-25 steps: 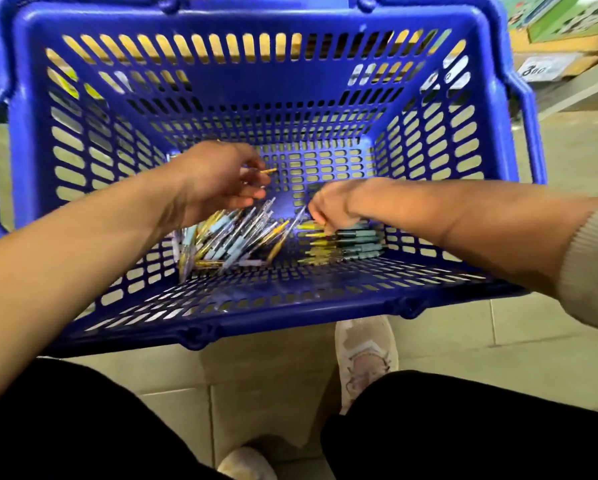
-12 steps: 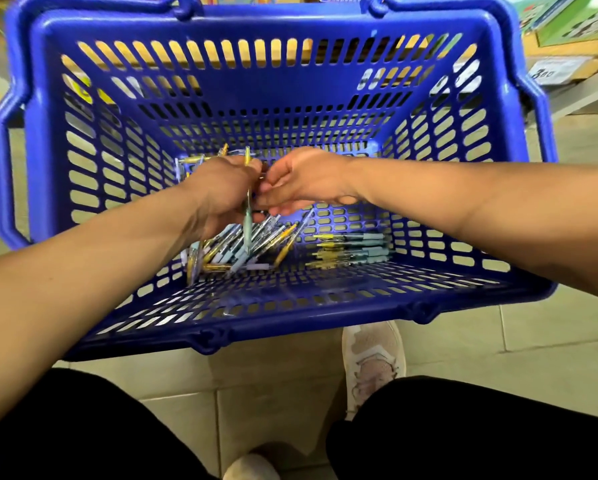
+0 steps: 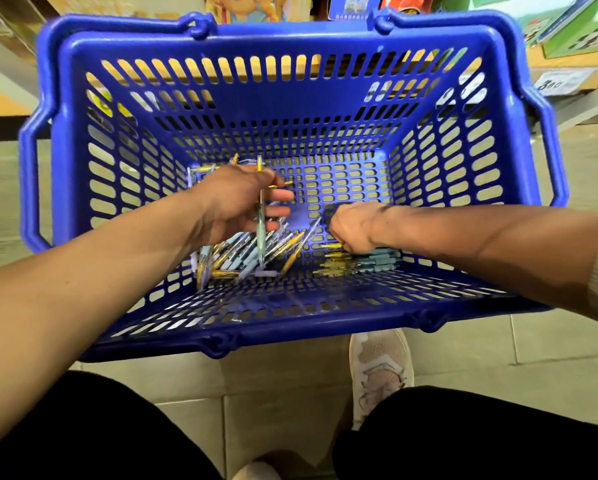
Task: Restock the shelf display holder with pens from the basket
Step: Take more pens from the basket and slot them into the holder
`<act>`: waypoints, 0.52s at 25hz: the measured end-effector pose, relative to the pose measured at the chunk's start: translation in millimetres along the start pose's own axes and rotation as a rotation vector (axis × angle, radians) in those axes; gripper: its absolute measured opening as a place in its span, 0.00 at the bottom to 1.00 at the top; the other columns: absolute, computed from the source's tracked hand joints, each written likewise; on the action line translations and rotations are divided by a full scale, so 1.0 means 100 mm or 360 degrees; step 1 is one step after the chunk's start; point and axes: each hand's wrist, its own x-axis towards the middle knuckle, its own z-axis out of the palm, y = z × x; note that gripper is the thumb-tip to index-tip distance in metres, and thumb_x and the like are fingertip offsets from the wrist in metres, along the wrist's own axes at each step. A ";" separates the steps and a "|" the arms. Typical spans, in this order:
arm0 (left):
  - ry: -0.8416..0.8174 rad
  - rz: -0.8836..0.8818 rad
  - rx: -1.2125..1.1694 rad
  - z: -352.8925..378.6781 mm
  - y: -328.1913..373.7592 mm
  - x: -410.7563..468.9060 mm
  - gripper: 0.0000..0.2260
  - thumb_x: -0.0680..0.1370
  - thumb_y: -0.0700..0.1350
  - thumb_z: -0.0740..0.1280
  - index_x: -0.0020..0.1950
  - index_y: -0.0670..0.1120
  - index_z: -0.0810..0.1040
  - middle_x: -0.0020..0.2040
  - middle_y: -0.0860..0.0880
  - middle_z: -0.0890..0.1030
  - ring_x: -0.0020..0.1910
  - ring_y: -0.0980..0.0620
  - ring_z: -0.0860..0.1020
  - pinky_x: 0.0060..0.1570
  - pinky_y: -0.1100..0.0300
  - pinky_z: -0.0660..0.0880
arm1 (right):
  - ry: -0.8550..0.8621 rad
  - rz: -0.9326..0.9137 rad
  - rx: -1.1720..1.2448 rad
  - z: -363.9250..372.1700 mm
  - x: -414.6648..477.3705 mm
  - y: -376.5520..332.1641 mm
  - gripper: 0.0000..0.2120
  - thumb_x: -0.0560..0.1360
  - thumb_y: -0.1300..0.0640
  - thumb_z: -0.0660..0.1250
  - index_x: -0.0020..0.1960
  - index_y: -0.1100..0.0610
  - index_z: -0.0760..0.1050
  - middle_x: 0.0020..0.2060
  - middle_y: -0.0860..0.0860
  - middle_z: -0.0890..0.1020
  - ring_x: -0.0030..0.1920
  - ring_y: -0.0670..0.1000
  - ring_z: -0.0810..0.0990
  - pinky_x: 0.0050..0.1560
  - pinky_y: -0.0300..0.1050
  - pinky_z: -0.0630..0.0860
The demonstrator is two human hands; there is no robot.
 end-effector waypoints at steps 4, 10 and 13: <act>0.0010 -0.0023 -0.0024 -0.02 0.03 0.00 0.12 0.87 0.46 0.56 0.57 0.43 0.78 0.59 0.41 0.84 0.55 0.42 0.84 0.58 0.43 0.80 | 0.0206 -0.0062 0.0467 -0.33 -0.05 0.19 0.10 0.79 0.50 0.66 0.49 0.55 0.82 0.40 0.52 0.83 0.42 0.50 0.83 0.48 0.47 0.83; -0.0018 0.0070 -0.0192 0.05 0.12 0.10 0.10 0.88 0.44 0.53 0.51 0.48 0.72 0.47 0.44 0.78 0.44 0.45 0.79 0.48 0.47 0.80 | 0.0327 -0.0160 0.2304 -0.80 -0.01 -0.03 0.08 0.76 0.56 0.73 0.46 0.62 0.82 0.40 0.56 0.87 0.42 0.49 0.85 0.54 0.45 0.82; -0.0014 0.0076 -0.0064 0.09 0.07 0.05 0.10 0.88 0.46 0.54 0.53 0.48 0.72 0.42 0.46 0.80 0.36 0.51 0.81 0.41 0.52 0.82 | 0.0320 -0.0276 0.2589 -0.74 0.00 -0.18 0.04 0.78 0.64 0.70 0.45 0.63 0.80 0.40 0.59 0.86 0.42 0.51 0.87 0.52 0.44 0.83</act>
